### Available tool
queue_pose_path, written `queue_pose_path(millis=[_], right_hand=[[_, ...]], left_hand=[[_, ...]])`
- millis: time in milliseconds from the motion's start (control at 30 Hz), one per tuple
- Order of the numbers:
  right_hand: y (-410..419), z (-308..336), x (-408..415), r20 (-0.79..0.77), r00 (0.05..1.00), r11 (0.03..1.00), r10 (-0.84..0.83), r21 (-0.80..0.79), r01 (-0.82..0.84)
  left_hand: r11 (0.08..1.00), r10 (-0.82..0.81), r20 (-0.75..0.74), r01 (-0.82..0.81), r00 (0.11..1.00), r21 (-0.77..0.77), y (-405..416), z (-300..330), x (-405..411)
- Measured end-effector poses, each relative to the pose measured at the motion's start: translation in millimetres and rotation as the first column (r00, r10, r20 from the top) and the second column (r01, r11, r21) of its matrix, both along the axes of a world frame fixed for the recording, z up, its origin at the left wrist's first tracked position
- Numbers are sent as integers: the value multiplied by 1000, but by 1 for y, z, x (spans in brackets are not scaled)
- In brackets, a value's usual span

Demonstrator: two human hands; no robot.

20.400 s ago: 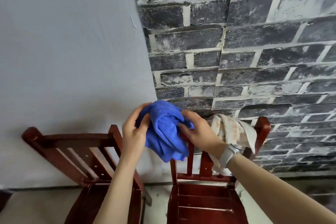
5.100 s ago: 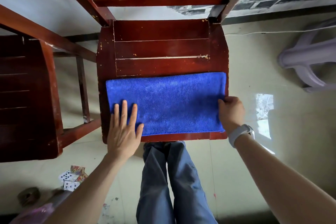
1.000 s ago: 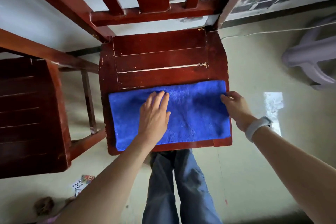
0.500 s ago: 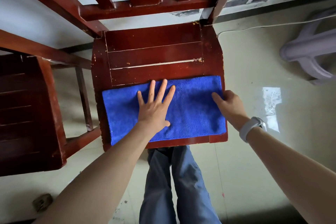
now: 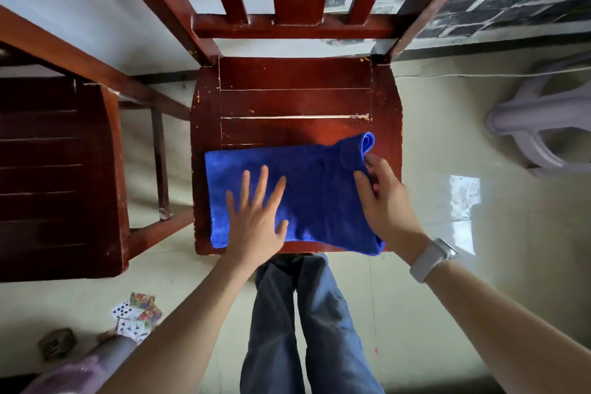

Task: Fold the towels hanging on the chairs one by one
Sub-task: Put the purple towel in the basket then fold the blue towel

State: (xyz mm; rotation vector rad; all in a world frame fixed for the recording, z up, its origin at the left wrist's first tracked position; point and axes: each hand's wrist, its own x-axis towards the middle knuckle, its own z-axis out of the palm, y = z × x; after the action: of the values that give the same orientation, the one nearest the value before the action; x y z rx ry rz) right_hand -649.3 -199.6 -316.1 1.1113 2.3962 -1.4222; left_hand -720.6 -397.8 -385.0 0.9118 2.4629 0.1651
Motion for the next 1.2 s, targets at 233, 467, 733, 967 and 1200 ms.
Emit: queue_pose_path(millis=[233, 467, 733, 967, 1200], right_hand=[[-89, 8, -56, -56, 985, 984, 163, -61, -166], [-151, -32, -102, 85, 935, 928, 345, -182, -326], [-95, -52, -110, 194, 881, 750, 430, 466, -469], [-85, -65, -144, 346, 735, 690, 584, 266, -673], [-92, -65, -141, 244, 787, 757, 566, 225, -614]], left_hand=[[370, 623, 728, -928, 286, 48, -35, 18, -28], [69, 385, 892, -957, -236, -283, -65, 12, -45], [531, 737, 493, -847, 462, 1, -70, -6, -37], [445, 803, 415, -893, 429, 64, -67, 0, -23], [387, 859, 354, -922, 370, 23, -65, -4, -10]])
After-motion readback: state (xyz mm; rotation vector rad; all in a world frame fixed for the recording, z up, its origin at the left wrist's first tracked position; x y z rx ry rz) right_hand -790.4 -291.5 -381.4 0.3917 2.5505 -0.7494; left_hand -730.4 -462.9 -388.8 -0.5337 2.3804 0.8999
